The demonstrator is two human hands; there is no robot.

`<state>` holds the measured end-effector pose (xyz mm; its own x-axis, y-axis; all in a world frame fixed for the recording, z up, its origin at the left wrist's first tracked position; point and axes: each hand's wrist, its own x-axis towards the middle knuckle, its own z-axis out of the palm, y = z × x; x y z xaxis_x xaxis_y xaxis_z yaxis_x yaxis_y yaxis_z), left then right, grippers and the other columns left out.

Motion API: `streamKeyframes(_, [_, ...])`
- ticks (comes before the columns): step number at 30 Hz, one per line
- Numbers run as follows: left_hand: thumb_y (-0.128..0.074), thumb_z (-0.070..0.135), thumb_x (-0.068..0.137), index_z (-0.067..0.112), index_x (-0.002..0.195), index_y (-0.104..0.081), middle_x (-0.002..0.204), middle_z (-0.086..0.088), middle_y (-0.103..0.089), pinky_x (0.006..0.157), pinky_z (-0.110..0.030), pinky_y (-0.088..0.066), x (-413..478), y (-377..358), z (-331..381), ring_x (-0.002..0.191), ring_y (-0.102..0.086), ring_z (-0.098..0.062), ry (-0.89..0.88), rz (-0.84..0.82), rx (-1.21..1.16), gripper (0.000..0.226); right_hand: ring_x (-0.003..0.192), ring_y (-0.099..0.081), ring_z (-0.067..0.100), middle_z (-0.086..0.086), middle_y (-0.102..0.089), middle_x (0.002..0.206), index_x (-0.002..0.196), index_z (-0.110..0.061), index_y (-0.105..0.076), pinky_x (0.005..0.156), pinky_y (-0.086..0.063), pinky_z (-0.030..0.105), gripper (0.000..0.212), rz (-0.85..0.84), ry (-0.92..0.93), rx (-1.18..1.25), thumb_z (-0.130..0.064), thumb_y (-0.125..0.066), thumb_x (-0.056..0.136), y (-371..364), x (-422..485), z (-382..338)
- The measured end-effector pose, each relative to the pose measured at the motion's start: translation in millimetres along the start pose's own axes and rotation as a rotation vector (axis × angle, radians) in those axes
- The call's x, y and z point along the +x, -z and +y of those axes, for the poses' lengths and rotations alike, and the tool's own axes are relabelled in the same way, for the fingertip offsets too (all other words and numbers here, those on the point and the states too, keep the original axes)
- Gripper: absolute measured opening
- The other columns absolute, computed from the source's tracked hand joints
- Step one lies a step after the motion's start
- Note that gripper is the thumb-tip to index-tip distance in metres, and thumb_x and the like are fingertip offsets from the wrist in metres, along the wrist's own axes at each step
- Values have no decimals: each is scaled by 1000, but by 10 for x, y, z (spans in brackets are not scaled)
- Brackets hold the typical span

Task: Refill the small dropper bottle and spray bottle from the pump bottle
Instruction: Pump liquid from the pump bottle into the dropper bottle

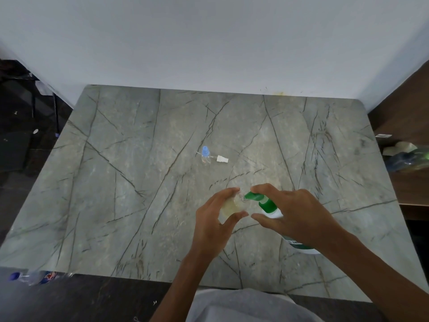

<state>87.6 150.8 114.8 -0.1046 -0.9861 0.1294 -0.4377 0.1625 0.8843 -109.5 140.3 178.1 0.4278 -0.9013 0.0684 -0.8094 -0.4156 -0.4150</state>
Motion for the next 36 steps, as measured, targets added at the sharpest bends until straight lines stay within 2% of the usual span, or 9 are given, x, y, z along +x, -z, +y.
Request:
streamKeyframes(4, [-79, 31, 78, 33, 123, -56, 116, 15, -65, 86, -26, -56, 6, -18, -6, 105, -62, -1, 1, -10, -8, 51, 54, -61, 7, -6, -71, 78, 121, -32, -39, 54, -55, 21, 52, 4, 11, 4, -57, -58, 79, 13, 11, 11])
streamKeyframes(11, [-70, 50, 78, 36, 124, -54, 115, 28, -59, 86, -20, -54, 34, 5, -11, 105, -62, 1, 30, 3, -34, 50, 57, -62, 9, -6, -71, 83, 131, -37, -26, 60, -53, 22, 67, -36, -3, -18, -58, -61, 78, 58, 22, -40])
streamKeyframes(18, [-70, 50, 78, 35, 124, -55, 115, 22, -62, 85, -22, -55, 58, -9, -13, 104, -63, -1, 30, 9, -28, 50, 52, -60, 7, -6, -70, 77, 127, -34, -32, 54, -52, 19, 65, -7, -2, 12, -53, -68, 75, 58, 52, -32])
streamKeyframes(22, [-76, 40, 78, 35, 123, -55, 115, 17, -64, 83, -23, -56, 70, -15, -6, 102, -64, -2, 16, 6, -17, 49, 51, -61, 8, -5, -70, 76, 123, -34, -35, 53, -52, 19, 60, 3, -13, 8, -55, -65, 75, 35, 59, -3])
streamKeyframes(26, [-70, 47, 79, 37, 123, -54, 113, 30, -58, 84, -21, -55, 65, -29, 13, 103, -62, 1, 2, -7, -4, 48, 51, -60, 8, -5, -71, 76, 118, -31, -40, 53, -51, 18, 53, 33, -7, 25, -59, -55, 75, 35, 65, 5])
streamKeyframes(28, [-69, 49, 79, 38, 123, -53, 113, 32, -57, 84, -20, -55, 63, -34, 6, 103, -62, 3, 13, -4, -3, 48, 52, -59, 6, -6, -70, 76, 121, -32, -37, 54, -50, 16, 56, 10, -8, 11, -60, -58, 76, 40, 64, 6])
streamKeyframes(31, [-68, 52, 79, 37, 123, -53, 114, 28, -59, 84, -22, -56, 68, -32, -10, 103, -63, 1, 38, 7, -11, 49, 54, -59, 6, -7, -71, 80, 129, -36, -30, 57, -48, 17, 66, -29, -8, -7, -58, -64, 76, 45, 57, 1])
streamKeyframes(33, [-69, 51, 78, 36, 123, -54, 115, 21, -63, 84, -25, -57, 74, -29, -14, 103, -64, -1, 44, 15, -16, 50, 54, -54, 3, -7, -70, 81, 132, -38, -26, 58, -48, 17, 69, -41, -14, 1, -59, -62, 77, 51, 53, -9])
streamKeyframes(36, [-72, 48, 78, 32, 123, -57, 115, 13, -67, 83, -27, -57, 74, -32, -12, 102, -65, -3, 53, 16, -35, 50, 57, -59, 7, -7, -70, 82, 133, -40, -23, 60, -51, 20, 69, -54, -25, 6, -60, -60, 78, 60, 49, -21])
